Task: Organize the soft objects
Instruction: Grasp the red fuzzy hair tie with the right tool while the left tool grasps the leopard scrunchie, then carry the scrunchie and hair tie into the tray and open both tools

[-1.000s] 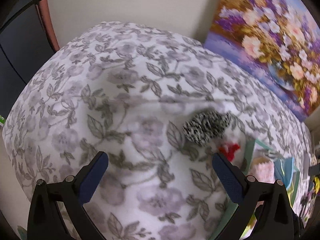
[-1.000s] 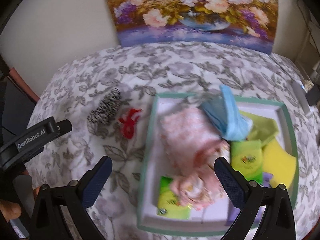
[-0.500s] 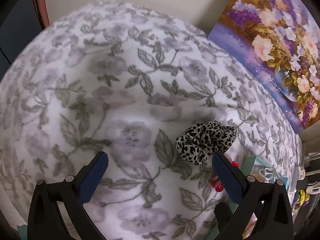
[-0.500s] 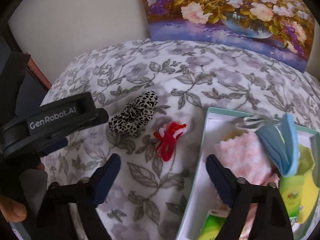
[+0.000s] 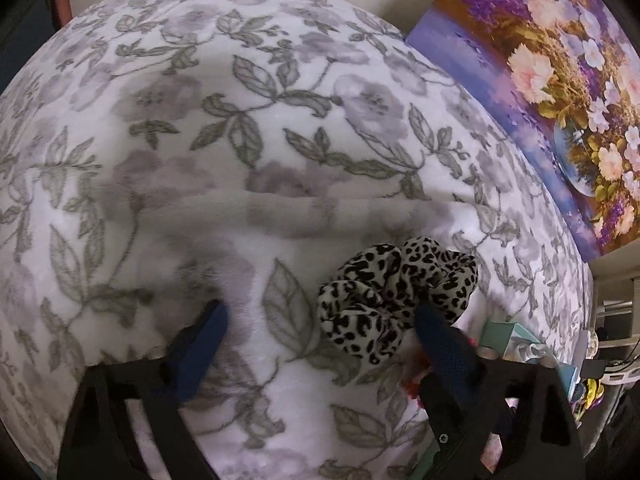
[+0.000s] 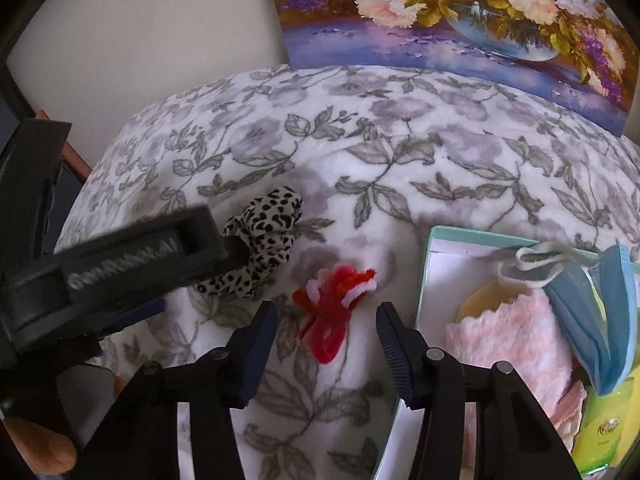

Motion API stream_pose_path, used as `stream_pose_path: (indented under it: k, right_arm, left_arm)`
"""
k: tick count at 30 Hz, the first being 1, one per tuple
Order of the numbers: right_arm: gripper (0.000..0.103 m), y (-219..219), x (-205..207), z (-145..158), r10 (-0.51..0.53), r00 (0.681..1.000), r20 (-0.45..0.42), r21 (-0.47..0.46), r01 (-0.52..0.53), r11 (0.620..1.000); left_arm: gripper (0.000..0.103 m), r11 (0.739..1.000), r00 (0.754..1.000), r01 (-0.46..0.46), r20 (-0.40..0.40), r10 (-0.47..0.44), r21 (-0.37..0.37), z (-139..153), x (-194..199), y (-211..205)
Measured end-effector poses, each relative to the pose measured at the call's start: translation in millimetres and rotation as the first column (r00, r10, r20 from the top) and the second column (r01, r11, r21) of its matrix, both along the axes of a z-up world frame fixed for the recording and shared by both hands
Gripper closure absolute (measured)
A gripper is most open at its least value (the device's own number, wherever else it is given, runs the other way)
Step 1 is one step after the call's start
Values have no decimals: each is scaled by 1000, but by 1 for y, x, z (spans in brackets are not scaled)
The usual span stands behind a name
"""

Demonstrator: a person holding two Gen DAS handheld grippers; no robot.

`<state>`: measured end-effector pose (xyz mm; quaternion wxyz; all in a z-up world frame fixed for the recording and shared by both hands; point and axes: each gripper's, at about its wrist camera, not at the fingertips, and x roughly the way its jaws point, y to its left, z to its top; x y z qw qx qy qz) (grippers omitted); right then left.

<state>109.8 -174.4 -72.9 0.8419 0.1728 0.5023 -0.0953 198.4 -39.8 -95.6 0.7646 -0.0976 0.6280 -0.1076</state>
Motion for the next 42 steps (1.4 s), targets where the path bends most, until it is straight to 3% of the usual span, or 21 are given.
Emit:
stream_pose_path:
  k: [2, 7, 13, 18, 28, 42]
  right_arm:
    - [51, -1, 2, -1, -1, 1000, 3, 0, 1, 1000]
    - [62, -3, 7, -13, -12, 1000, -26, 2, 12, 1000]
    - [70, -2, 8, -17, -2, 1000, -24, 9, 2, 1000]
    - [73, -1, 8, -18, 4, 1000, -19, 14, -3, 1000]
    - [75, -11, -5, -3, -16, 1000, 26, 75, 14, 997]
    - [75, -18, -59, 30, -70, 996, 52, 97, 65, 993]
  left_arm:
    - [20, 1000, 1000, 8, -5, -8, 2, -2, 1, -3]
    - [63, 999, 1000, 14, 12, -14, -41, 2, 4, -6]
    - [83, 997, 1000, 26, 11, -25, -79, -3, 7, -16]
    - [89, 995, 1000, 5, 17, -4, -103, 0, 4, -6]
    - [89, 994, 998, -39, 53, 45, -105, 22, -6, 14]
    - [89, 993, 991, -14, 133, 29, -113, 66, -52, 23]
